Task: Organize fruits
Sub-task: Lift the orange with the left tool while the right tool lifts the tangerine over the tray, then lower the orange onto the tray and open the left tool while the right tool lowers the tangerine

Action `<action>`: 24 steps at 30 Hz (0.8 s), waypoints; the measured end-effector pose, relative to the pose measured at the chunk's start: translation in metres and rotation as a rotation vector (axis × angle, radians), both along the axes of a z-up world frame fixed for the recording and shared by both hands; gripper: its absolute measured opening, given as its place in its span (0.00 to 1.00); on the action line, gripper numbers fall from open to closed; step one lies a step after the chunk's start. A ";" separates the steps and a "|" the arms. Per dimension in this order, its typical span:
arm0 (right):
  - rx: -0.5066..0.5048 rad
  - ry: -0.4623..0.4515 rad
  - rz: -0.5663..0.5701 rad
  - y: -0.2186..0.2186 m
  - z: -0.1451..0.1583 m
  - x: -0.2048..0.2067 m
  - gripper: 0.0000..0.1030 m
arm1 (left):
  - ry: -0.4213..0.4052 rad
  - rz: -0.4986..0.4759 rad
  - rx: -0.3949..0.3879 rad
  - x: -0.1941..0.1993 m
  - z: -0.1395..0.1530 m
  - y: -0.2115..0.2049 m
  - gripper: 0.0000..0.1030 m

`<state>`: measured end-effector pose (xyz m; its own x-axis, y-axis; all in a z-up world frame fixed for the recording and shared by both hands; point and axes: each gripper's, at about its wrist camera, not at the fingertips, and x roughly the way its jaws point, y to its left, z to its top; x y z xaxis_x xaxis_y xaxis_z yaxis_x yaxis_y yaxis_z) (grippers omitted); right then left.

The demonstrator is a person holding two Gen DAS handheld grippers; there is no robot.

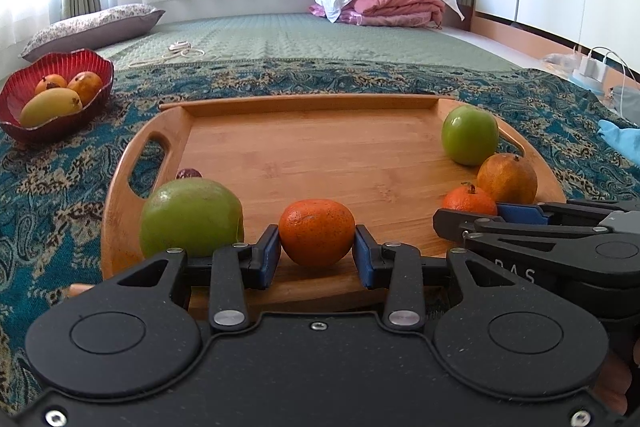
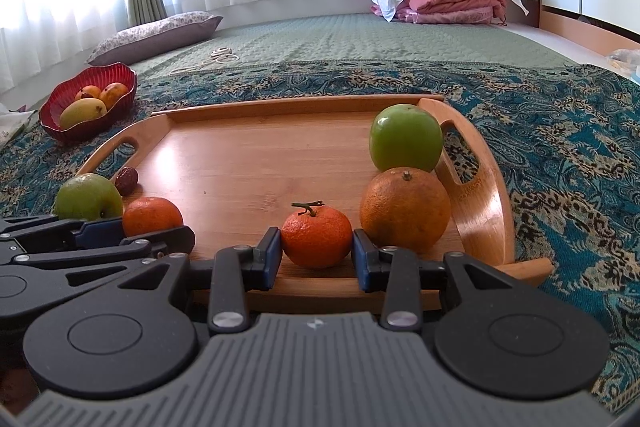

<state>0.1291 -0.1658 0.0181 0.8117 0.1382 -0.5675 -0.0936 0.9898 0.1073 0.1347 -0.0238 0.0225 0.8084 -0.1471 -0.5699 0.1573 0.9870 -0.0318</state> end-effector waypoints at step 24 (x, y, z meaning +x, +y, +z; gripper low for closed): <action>0.021 -0.002 -0.002 -0.002 0.003 -0.005 0.45 | 0.001 0.001 -0.004 -0.004 0.001 0.002 0.37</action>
<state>0.1243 -0.1683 0.0215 0.8129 0.1483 -0.5632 -0.0917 0.9876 0.1277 0.1312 -0.0222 0.0239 0.8082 -0.1486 -0.5699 0.1559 0.9871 -0.0363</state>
